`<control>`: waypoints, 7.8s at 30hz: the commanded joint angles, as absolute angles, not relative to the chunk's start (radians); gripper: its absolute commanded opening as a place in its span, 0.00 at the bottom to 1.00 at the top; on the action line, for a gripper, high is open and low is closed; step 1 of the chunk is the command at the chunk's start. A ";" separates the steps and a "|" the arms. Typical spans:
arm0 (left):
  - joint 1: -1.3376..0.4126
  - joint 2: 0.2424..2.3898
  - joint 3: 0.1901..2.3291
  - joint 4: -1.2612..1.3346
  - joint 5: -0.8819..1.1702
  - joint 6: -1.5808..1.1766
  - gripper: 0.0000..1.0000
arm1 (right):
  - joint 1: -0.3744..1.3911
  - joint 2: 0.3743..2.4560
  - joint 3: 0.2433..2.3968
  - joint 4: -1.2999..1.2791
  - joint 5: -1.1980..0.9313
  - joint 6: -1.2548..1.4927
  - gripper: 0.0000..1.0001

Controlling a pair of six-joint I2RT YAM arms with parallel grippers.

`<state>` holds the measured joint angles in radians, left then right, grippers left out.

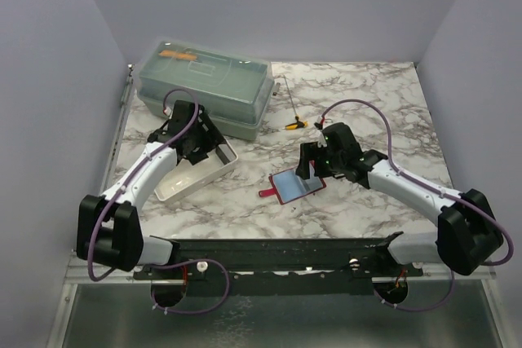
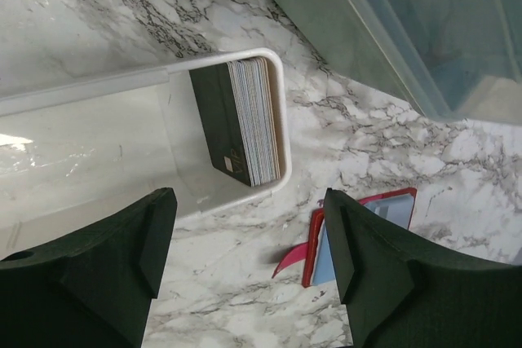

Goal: Put the credit cards into the card holder
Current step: Pick up the credit card from the storage box, then insert the credit card into the card holder.

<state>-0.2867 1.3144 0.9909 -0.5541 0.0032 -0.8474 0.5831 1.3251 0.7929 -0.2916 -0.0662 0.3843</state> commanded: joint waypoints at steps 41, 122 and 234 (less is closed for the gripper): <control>-0.225 1.513 0.851 -0.166 0.304 -0.926 0.32 | 0.583 1.237 0.748 -0.295 -0.100 0.400 0.82; -0.259 1.408 1.118 -0.617 0.232 -0.810 0.00 | 0.566 1.337 0.756 -0.240 -0.136 0.397 0.83; -0.856 1.941 0.819 0.585 0.067 -1.281 0.00 | 0.261 1.509 0.678 -0.148 -0.492 0.434 0.34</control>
